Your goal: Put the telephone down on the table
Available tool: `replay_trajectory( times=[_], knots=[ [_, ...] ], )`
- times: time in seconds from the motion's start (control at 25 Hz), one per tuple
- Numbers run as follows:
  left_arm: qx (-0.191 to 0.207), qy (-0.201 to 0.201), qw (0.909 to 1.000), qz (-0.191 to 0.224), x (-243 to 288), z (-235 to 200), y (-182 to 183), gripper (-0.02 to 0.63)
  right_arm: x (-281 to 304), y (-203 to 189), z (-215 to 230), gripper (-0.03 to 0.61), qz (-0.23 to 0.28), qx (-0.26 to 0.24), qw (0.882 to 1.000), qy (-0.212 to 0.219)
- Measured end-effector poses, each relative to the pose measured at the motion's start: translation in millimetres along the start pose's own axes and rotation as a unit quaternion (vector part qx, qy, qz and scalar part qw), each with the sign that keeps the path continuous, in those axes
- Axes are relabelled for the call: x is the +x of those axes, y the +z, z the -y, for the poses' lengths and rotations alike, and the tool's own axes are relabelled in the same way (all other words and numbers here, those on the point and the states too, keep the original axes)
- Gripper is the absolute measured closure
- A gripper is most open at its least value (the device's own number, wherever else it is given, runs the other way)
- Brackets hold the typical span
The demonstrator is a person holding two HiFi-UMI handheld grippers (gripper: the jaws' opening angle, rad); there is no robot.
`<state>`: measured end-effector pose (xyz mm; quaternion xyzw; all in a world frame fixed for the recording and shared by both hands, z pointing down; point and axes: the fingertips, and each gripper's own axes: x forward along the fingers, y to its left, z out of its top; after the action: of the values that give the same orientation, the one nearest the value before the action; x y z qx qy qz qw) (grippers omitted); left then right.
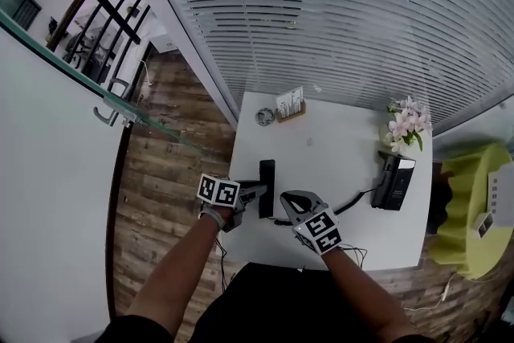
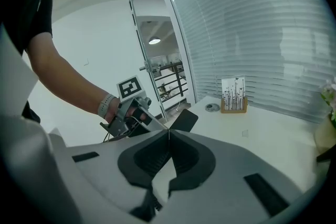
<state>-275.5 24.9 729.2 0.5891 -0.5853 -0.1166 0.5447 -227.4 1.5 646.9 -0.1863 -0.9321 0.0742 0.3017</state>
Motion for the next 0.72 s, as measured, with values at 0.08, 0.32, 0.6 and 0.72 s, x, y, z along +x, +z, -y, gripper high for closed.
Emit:
replay_trajectory(
  times=[0.08,0.32,0.6,0.72],
  knots=[
    [-0.007,0.004,1.0,-0.003,3.2,-6.2,0.1,0.538,4.8,-3.4,2.1,0.555,-0.002,0.01,1.0,-0.004],
    [-0.014,0.019,0.9996,-0.013,7.8,-24.0,1.3,0.529,5.4,-5.5,5.6,0.555,-0.004,0.04,0.999,-0.012],
    [-0.019,0.046,0.9985,-0.024,12.9,-39.9,-0.6,0.512,-7.2,-8.8,12.0,0.555,-0.01,0.042,0.999,-0.023],
    [-0.017,0.058,0.9978,-0.029,13.7,-44.7,-1.4,0.508,-14.9,-14.2,12.5,0.555,-0.015,0.044,0.999,-0.025]
  ],
)
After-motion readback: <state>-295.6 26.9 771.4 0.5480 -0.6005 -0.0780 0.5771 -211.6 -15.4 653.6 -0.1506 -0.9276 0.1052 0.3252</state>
